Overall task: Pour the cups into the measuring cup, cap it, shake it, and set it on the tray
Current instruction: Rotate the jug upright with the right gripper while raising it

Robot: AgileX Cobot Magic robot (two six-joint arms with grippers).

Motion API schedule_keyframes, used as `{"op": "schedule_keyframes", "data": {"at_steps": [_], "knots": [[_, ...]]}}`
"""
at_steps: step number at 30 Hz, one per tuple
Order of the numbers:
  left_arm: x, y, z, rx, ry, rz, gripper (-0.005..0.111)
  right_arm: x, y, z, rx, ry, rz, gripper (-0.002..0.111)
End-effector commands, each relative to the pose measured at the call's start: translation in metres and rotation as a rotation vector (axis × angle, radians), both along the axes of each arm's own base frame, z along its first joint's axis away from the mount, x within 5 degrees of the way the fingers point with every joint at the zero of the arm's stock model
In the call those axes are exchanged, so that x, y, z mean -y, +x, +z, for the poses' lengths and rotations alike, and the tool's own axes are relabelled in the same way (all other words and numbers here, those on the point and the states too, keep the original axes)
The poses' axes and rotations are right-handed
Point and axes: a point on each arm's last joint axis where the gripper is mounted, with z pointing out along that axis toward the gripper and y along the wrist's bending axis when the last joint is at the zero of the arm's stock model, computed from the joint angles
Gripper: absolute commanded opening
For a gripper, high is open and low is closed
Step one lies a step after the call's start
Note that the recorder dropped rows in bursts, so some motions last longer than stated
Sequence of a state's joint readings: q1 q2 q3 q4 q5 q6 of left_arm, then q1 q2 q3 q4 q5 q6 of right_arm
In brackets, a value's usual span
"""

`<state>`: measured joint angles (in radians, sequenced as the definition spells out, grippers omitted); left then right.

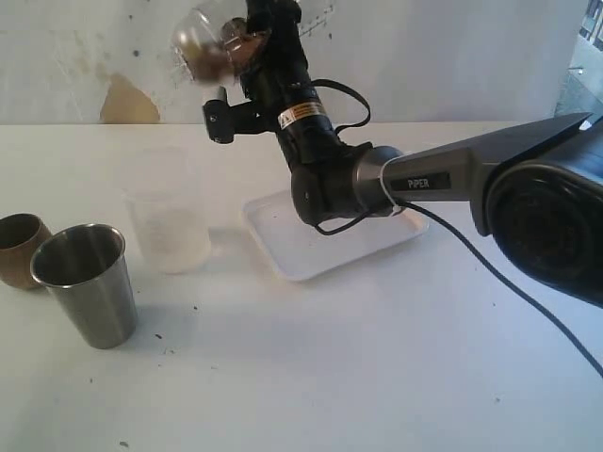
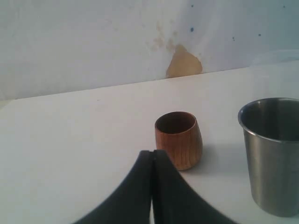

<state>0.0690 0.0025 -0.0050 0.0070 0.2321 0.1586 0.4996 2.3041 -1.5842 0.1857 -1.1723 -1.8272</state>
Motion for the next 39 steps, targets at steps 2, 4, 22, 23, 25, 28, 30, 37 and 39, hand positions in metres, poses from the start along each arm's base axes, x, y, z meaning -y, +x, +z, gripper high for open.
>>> {"op": "schedule_keyframes", "data": {"at_steps": [2,4,22,23,25,28,30,37,39], "knots": [[0.0,0.0,-0.002,-0.003,0.0,-0.001,0.0,0.002,-0.002,0.01,0.053,0.043,0.001,0.0],[0.0,0.0,-0.002,-0.003,0.0,-0.001,0.0,0.002,-0.002,0.01,0.053,0.043,0.0,0.0],[0.0,0.0,-0.002,-0.003,0.0,-0.001,0.0,0.019,0.004,0.005,-0.227,1.233,0.52,0.0],[0.0,0.0,-0.002,-0.003,0.0,-0.001,0.0,0.019,0.004,0.005,-0.233,1.267,0.542,0.0],[0.0,0.0,-0.002,-0.003,0.0,-0.001,0.0,0.019,0.004,0.005,-0.239,1.3,0.564,0.0],[0.0,0.0,-0.002,-0.003,0.0,-0.001,0.0,0.019,0.004,0.005,-0.239,1.3,0.564,0.0],[0.0,0.0,-0.002,-0.003,0.0,-0.001,0.0,0.019,0.004,0.005,-0.239,1.3,0.564,0.0],[0.0,0.0,-0.002,-0.003,0.0,-0.001,0.0,0.019,0.004,0.005,-0.24,1.302,0.563,0.0],[0.0,0.0,-0.002,-0.003,0.0,-0.001,0.0,0.019,0.004,0.005,-0.241,1.302,0.562,0.0]]}}
